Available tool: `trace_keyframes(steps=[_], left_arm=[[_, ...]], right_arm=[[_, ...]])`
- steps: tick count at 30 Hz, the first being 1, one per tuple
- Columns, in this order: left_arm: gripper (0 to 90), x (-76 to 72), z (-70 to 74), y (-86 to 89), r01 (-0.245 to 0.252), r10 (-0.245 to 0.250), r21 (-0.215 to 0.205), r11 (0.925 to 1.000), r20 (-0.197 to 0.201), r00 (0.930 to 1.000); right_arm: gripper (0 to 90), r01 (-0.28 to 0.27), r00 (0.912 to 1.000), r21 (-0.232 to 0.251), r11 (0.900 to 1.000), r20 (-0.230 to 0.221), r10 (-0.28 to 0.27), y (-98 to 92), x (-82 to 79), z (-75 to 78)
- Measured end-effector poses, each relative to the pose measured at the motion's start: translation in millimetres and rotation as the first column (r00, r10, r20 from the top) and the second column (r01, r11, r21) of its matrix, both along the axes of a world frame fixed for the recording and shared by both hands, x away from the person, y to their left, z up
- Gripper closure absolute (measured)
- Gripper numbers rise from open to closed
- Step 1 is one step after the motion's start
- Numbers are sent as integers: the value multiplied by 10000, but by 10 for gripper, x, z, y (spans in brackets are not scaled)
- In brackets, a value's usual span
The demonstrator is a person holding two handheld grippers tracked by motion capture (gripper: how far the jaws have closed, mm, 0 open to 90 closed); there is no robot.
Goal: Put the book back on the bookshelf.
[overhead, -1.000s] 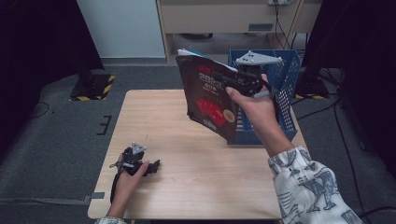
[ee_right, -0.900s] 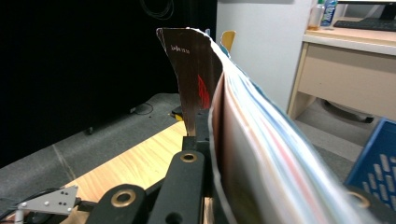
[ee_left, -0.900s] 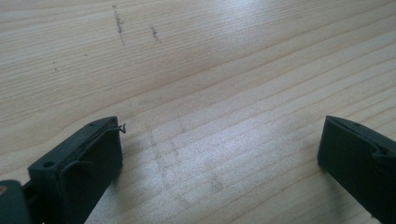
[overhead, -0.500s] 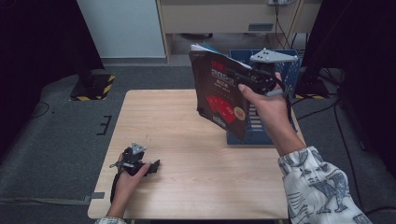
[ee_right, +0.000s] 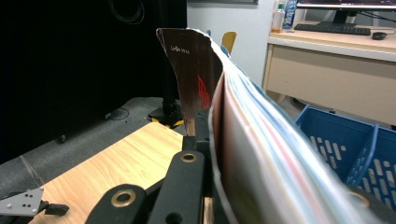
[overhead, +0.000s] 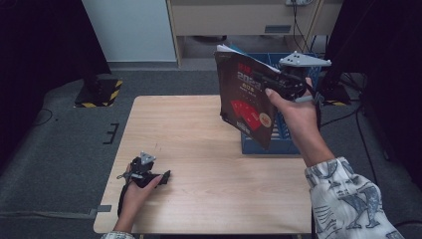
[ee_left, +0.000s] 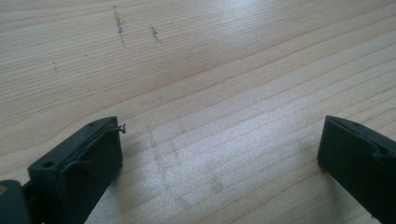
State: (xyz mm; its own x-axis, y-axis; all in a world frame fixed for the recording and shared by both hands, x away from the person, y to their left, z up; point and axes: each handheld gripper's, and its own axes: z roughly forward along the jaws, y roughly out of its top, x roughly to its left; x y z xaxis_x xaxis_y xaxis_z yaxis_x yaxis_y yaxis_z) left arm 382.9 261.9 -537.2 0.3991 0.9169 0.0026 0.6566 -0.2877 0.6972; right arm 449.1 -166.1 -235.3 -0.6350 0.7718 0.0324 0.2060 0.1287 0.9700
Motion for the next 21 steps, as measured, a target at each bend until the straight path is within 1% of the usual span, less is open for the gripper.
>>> trace_keyframes(steps=[2, 11, 21], left_arm=[[0, 0, 0, 1, 4, -4, 11, 10000, -5, 10000], [0, 0, 0, 1, 6, -6, 20, 10000, -4, 10000], [0, 1, 1, -2, -20, 20, 25, 10000, -5, 10000]], right_arm=[[872, 142, 9999, 17, 9999, -24, -142, -47, -6, 20], [871, 504, 9987, -123, 9987, -23, -504, -196, 11, 19], [871, 865, 9962, 47, 9962, 0, -865, -415, -14, 46]])
